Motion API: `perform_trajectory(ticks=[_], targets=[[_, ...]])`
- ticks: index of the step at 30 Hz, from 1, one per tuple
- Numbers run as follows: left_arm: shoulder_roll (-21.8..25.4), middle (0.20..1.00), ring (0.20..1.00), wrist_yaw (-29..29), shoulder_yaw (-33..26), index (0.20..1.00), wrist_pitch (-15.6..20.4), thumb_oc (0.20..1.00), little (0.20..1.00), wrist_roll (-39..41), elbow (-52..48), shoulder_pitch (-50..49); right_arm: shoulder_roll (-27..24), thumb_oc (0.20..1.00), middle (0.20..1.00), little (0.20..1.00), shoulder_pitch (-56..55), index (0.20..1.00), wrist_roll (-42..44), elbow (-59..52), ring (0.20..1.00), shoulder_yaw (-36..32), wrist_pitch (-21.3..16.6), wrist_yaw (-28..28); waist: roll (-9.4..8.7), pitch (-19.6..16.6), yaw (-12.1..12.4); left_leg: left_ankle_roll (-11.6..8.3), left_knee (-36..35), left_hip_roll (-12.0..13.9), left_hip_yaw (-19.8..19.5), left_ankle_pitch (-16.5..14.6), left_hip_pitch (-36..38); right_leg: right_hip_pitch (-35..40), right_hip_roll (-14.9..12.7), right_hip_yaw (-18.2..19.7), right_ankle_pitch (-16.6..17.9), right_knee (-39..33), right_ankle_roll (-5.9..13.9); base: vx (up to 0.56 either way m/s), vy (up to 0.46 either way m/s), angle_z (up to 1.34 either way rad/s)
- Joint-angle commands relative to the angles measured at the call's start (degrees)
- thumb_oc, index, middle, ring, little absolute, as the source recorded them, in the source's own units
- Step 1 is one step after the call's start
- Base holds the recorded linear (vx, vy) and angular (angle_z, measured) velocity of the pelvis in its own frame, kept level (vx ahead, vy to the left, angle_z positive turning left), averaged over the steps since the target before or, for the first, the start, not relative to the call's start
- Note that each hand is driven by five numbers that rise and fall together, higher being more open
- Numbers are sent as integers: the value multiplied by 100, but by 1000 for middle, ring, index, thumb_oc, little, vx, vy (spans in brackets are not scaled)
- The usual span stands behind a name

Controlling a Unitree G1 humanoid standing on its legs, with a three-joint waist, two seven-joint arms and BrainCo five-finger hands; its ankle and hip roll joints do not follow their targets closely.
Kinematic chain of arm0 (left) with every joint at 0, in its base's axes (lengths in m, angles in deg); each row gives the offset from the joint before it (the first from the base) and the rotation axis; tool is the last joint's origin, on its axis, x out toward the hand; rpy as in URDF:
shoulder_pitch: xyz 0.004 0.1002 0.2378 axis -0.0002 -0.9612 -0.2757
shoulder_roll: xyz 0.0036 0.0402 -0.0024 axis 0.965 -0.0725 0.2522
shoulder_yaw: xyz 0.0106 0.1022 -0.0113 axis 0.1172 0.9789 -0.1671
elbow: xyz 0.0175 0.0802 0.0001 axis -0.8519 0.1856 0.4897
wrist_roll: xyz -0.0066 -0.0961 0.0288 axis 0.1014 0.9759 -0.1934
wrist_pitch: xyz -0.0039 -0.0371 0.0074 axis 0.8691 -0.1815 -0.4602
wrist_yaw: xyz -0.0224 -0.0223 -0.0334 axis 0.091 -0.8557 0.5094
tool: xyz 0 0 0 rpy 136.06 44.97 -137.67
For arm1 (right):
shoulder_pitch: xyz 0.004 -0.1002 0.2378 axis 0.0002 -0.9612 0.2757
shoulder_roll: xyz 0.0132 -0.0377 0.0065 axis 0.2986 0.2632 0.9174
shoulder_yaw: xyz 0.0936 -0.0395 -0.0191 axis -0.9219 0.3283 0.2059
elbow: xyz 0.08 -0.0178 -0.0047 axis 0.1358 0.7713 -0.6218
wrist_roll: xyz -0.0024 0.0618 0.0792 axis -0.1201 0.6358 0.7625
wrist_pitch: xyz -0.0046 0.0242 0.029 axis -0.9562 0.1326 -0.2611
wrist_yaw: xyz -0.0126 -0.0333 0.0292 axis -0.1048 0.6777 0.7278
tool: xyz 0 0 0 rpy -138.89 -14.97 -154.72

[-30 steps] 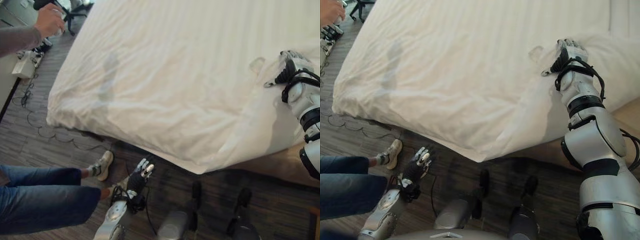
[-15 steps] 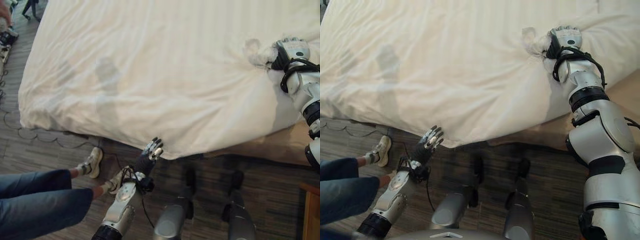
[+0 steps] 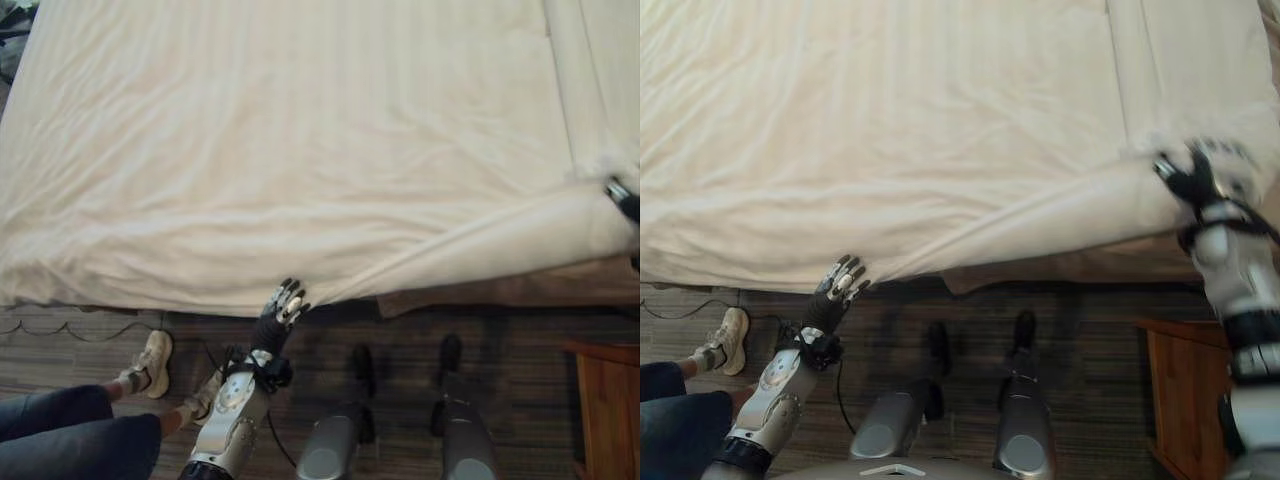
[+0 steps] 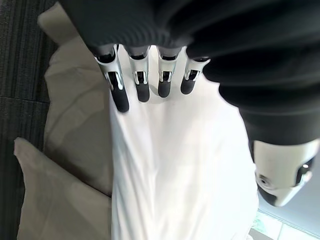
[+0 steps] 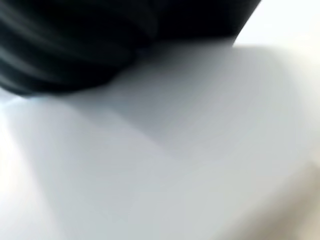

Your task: Making the bed.

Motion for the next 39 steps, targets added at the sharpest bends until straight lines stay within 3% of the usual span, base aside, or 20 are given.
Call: perform_trajectory(ticks=[1,2,3,4,5,10,16,25,28,33,36,38,39], targets=[[-288,1000,1000,-83,28,1000,234,1000,1000,-2,-40,-83,-95,200,200,200,328,200,571,1043,200,89,370,95,118,-147,-162,-548,29,274,-177,239,-104,455,-247,108,-562,96,397,58,-10,-13],[-339,1000,1000,-107,-14,1000,241,1000,1000,31,-38,-117,349,200,200,200,-55,200,773,1245,200,-52,341,79,108,-163,-205,-541,29,287,-159,231,-55,499,-238,115,-583,96,386,52,-10,-15],[-325,1000,1000,-107,-12,1000,235,1000,1000,40,-41,-136,464,900,900,900,-138,900,821,1300,900,-38,326,23,94,-168,-211,-541,29,292,-147,226,-30,522,-233,115,-594,96,384,53,-14,-9],[-319,1000,1000,-107,-13,1000,240,1000,1000,35,-59,-148,647,1000,1000,1000,-237,1000,960,1388,1000,-29,297,-47,82,-178,-226,-540,29,295,-140,217,-6,533,-225,117,-602,96,380,38,-20,-4],[-312,1000,1000,-127,0,1000,240,1000,1000,-6,-16,-127,940,1000,1000,1000,-328,1000,1286,1614,1000,-16,223,-141,63,-202,-253,-542,29,304,-125,205,22,561,-224,120,-612,96,380,37,-22,-3],[-282,1000,1000,-164,54,1000,245,1000,1000,-34,-3,-96,1341,1000,1000,1000,-221,1000,2233,2487,1000,-9,42,-370,28,-255,-268,-536,29,305,-100,179,93,621,-210,135,-626,96,381,19,-4,-1],[-270,1000,1000,-154,79,1000,249,1000,1000,-67,8,-52,1280,1000,1000,1000,-251,1000,2756,3341,1000,-236,26,-542,-46,-294,-297,-529,29,306,-83,137,182,716,-205,120,-631,96,385,9,0,2],[-244,1000,1000,-81,-61,1000,197,1000,1000,-40,17,-129,1098,1000,1000,1000,-1144,1000,3422,3809,1000,-1311,34,-592,-280,-457,-448,-504,29,344,-72,28,409,970,-184,76,-677,96,404,31,-2,-1],[-216,1000,1000,-105,-164,1000,181,1000,1000,-57,21,-186,1016,1000,1000,1000,-1349,1000,3744,3404,1000,-1763,-123,-345,-359,-556,-514,-490,29,366,-34,-27,506,1038,-185,100,-681,96,418,28,18,-8],[-316,1000,1000,-236,-287,1000,191,1000,1000,-108,59,-193,1403,1000,1000,1000,-1544,1000,3984,769,1000,-2234,-683,160,-423,-673,-641,-473,29,397,57,-131,628,1076,-175,211,-703,96,432,23,26,-12],[-362,1000,1000,-268,-269,1000,128,1000,1000,-95,73,-188,1771,1000,1000,1000,-1449,1000,4365,-596,1000,-2193,-956,-20,-438,-731,-637,-463,29,404,106,-112,636,1041,-178,250,-658,96,423,-8,18,-9],[-361,1000,1000,-278,-248,1000,118,1000,1000,-78,60,-196,1871,1000,1000,1000,-1361,1000,4507,-850,1000,-2118,-1014,-64,-443,-750,-623,-461,29,405,112,-115,650,1046,-179,259,-657,96,421,-2,7,-5],[-357,1000,1000,-289,-217,1000,92,1000,1000,-52,50,-203,2037,1000,1000,1000,-1178,1000,4937,-1474,1000,-1846,-1108,-392,-450,-775,-597,-459,29,408,144,-115,672,1048,-177,286,-651,96,416,0,0,0]])
